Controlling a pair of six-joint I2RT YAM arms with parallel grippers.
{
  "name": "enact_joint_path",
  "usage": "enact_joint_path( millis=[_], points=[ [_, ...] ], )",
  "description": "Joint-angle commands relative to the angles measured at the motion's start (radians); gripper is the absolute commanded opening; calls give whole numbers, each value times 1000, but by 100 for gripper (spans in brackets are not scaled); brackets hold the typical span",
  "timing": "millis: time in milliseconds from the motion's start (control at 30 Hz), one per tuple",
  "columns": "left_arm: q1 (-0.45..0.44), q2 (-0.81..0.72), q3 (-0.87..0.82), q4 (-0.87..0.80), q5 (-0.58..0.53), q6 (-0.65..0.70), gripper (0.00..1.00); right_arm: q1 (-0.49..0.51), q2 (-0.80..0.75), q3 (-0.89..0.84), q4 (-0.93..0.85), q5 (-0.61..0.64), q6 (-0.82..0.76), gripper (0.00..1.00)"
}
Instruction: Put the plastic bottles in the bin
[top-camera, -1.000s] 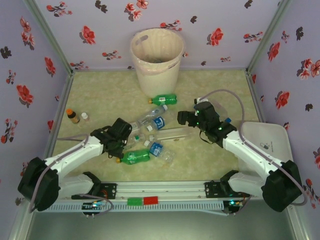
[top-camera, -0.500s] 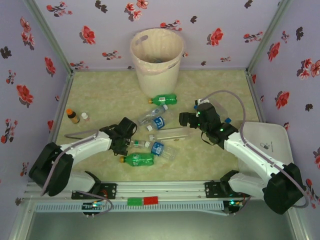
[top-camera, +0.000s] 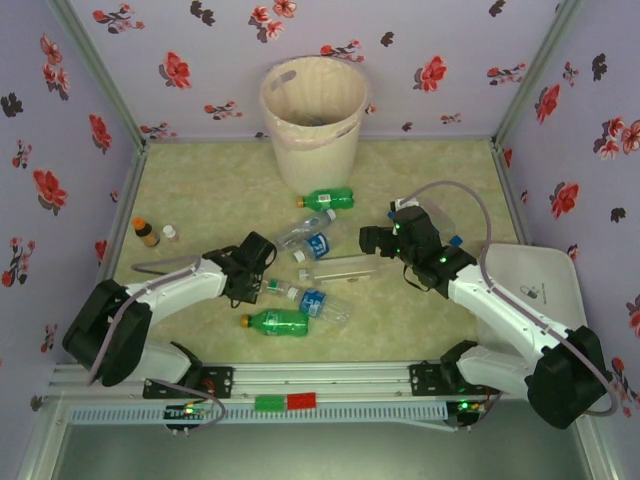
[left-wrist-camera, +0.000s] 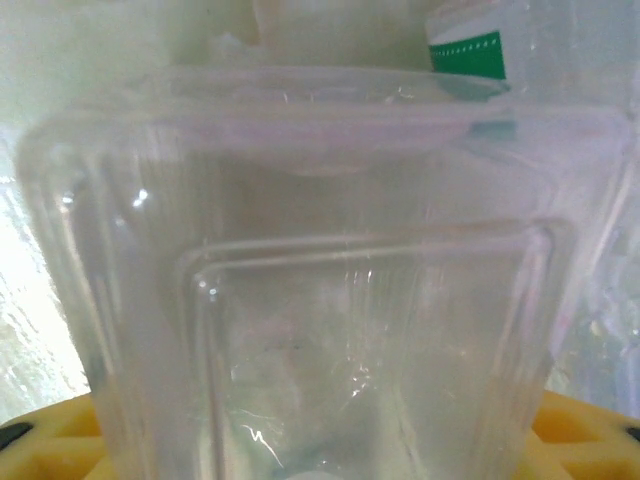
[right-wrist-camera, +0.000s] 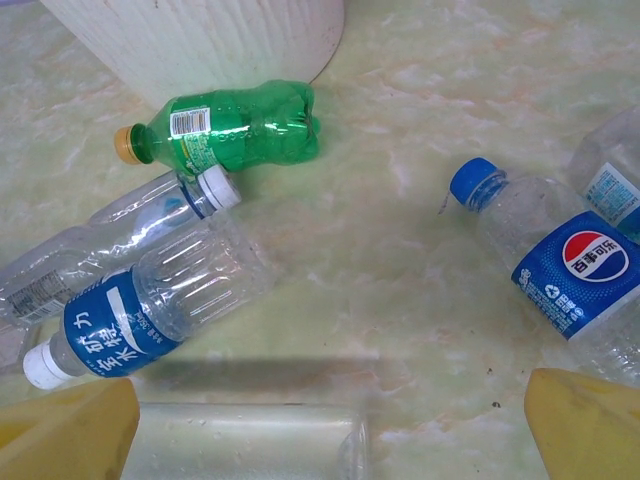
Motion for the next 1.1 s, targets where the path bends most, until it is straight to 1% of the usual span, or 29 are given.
enact_joint_path(
  millis=[0,100,233,367,400,433,533,567,600,667,733,767,833,900,933,1067],
  points=[
    [-5,-38,15,-60,-68,3,48,6,-20,-8,-7,28,-13,100],
    [-5,-76,18,-84,-95,19,44,6,-19,-8,-2,26,-9,100],
    [-5,-132,32,-115,-129,56,43,6,-16,-8,13,19,-1,100],
    [-5,-218,54,-144,-197,137,41,6,1,-10,38,11,8,100],
    [-5,-243,60,-146,-225,172,38,6,9,-10,43,10,11,100],
    [-6,-264,63,-143,-250,205,37,6,13,-9,47,6,15,100],
    [-6,-337,61,-56,-318,387,37,5,37,-10,65,-3,29,100],
    [-5,-359,56,2,-329,475,37,5,45,-8,65,-1,32,100],
    [-4,-381,50,82,-331,569,37,5,53,-4,60,6,36,100],
    [-2,-407,55,190,-326,728,37,5,65,1,46,18,39,100],
    [3,-412,92,248,-324,864,36,4,71,6,37,26,39,100],
    [8,-408,120,275,-317,939,36,5,75,9,30,29,38,100],
    [21,-385,179,305,-294,1038,35,4,75,13,21,41,40,99],
    [48,-346,245,356,-216,1148,35,4,69,8,20,56,46,100],
    [60,-322,277,364,-181,1179,35,3,66,5,22,62,48,100],
    [129,-179,472,376,44,1289,35,3,40,-12,30,67,51,100]
  ],
)
